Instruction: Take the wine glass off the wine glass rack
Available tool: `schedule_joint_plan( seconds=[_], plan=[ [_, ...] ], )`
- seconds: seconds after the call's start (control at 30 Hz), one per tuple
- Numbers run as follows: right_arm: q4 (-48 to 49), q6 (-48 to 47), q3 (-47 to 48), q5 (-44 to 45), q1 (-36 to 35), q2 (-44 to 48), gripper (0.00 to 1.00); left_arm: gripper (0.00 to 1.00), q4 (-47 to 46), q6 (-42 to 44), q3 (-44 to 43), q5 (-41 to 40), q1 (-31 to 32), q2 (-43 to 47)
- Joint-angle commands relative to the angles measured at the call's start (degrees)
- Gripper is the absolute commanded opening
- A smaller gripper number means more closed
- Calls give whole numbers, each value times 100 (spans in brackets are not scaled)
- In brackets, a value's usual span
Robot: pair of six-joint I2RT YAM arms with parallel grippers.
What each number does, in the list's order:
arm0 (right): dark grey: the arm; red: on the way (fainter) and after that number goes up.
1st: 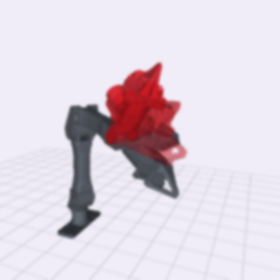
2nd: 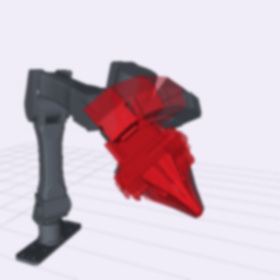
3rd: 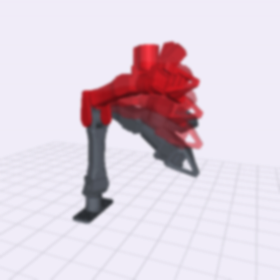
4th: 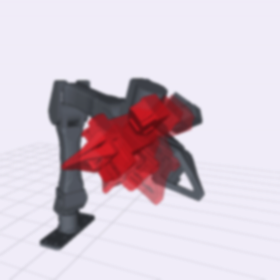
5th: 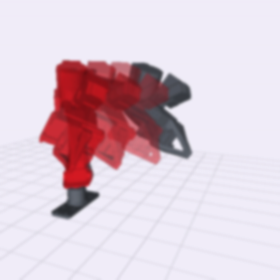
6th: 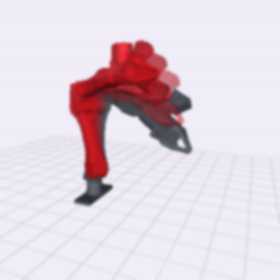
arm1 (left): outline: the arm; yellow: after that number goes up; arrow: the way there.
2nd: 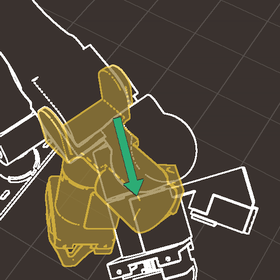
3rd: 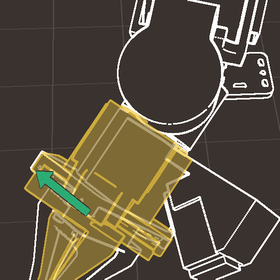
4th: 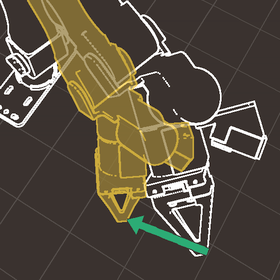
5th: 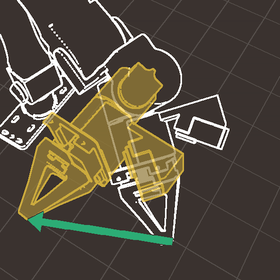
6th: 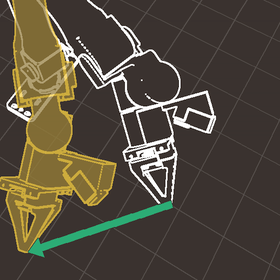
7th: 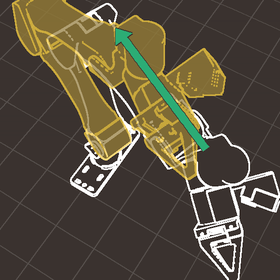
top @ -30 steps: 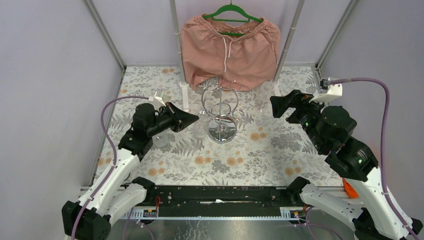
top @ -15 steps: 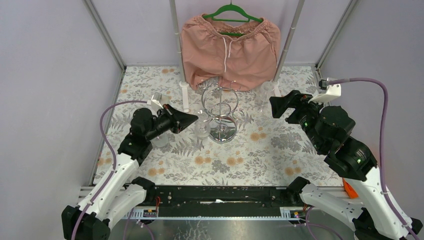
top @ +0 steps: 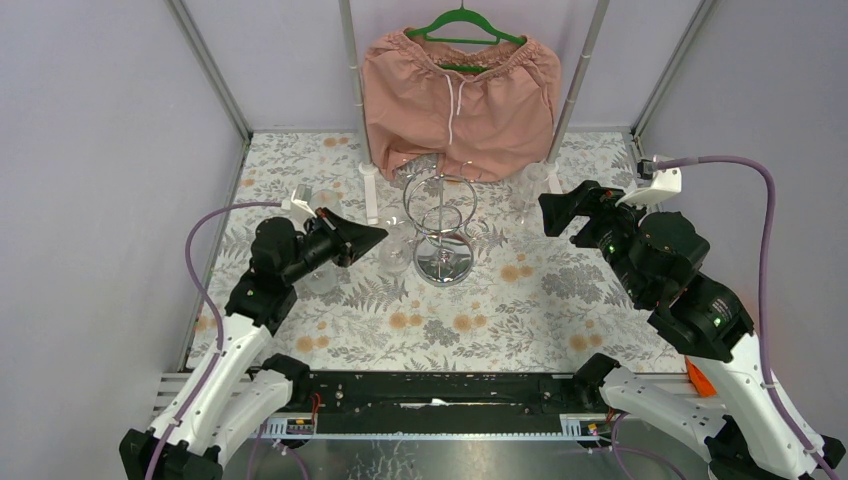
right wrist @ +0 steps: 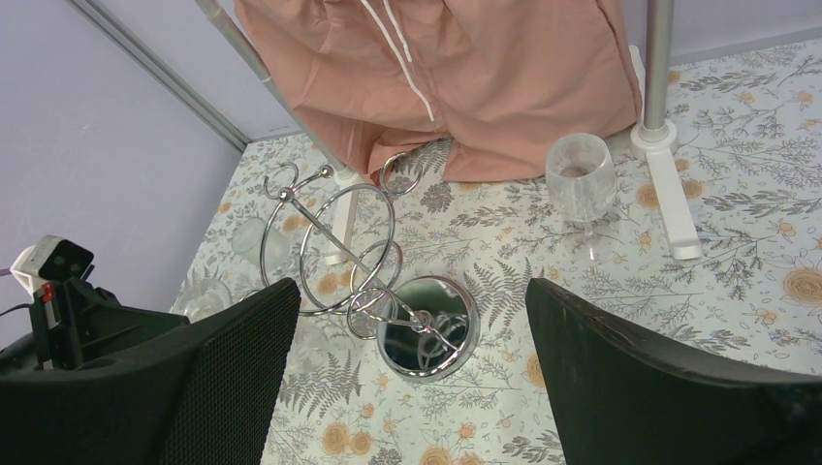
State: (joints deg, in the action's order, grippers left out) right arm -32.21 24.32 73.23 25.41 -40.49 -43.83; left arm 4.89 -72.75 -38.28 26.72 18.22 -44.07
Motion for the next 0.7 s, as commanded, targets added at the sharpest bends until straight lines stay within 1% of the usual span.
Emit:
schedule_joint_plan(
  seconds=[0.0, 0.3, 0.5, 0.67],
  plan=[
    [292, 38, -10, 1, 15, -28, 95, 0, 129, 154, -351, -73, -47, 164],
    [359, 95, -92, -88, 12, -80, 95, 0, 630, 239, -708, -137, -47, 407],
    [548, 224, -277, -327, 15, -173, 95, 0, 1222, 254, -1239, -89, -38, 598],
    [690, 349, -342, -575, 15, -235, 95, 0, 1351, 150, -1640, -16, -40, 806]
  ],
)
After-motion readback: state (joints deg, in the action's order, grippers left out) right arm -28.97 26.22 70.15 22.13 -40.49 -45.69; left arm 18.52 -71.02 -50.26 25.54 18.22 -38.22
